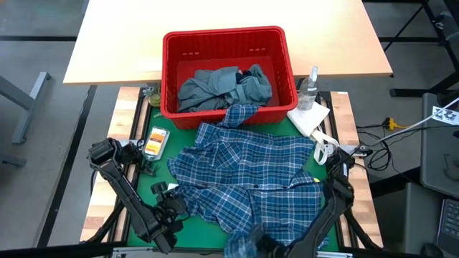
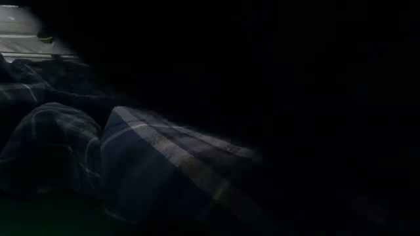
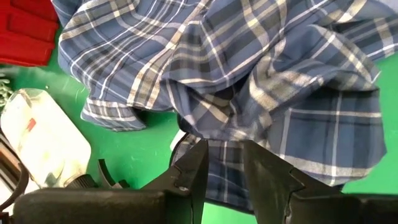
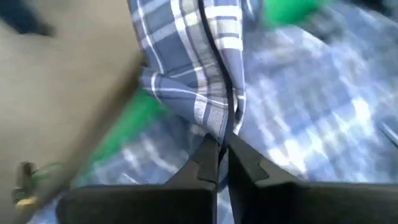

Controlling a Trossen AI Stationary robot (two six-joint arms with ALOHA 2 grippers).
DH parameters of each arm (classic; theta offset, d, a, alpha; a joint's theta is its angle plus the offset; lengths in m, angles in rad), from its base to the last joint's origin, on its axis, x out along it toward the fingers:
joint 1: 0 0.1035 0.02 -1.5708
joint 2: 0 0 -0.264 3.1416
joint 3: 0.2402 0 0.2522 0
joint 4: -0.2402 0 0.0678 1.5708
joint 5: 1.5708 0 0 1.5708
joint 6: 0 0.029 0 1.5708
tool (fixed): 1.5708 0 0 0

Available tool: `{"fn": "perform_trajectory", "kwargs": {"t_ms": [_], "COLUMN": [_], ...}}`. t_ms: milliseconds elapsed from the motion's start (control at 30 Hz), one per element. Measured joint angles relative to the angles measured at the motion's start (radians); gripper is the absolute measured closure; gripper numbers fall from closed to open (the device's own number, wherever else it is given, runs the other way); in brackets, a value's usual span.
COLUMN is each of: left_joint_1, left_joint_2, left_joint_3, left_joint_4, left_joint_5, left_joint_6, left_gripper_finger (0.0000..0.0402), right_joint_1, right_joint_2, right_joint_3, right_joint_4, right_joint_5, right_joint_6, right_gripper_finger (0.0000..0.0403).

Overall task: Fold Laundry from Bin
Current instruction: Fold the blue shirt

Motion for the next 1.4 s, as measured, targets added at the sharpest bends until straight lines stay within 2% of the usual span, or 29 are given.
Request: {"fn": "perform_trajectory", "kwargs": {"t_ms": [133,333,633,833,1000,1133,1400], "left_joint_1": [-0.003,-0.007,-0.019,-0.032,-0.057,-0.072,-0.076], "left_joint_2": [0.000,0.000,0.000,0.000,0.000,0.000,0.000], "left_joint_3": [0.000,0.000,0.000,0.000,0.000,0.000,0.000], "left_joint_4": [-0.004,-0.005,-0.014,-0.021,-0.020,-0.019,0.006], "left_joint_5": [0.001,0.004,0.056,0.056,0.047,0.045,0.000], "left_joint_6": [0.000,0.000,0.000,0.000,-0.008,-0.054,-0.075], "left_gripper_finger": [0.0305,0.0305,0.0305,0.0305,0.0305,0.0305,0.0305], "right_joint_1": [0.000,-0.004,-0.021,-0.026,-0.026,-0.016,0.031], "right_joint_2": [-0.048,-0.115,-0.202,-0.351,-0.532,-0.631,-0.664], "right_joint_3": [-0.005,-0.036,-0.125,-0.329,-0.623,-0.826,-1.037], "right_joint_4": [-0.196,-0.197,-0.190,-0.190,-0.194,-0.193,-0.191], "right_joint_5": [0.119,0.193,0.219,0.216,0.138,0.023,-0.197], "right_joint_6": [0.207,0.329,0.276,0.312,0.547,0.798,1.009], "right_gripper_finger": [0.0394,0.0391,0.0391,0.0394,0.0394,0.0393,0.0388]}}
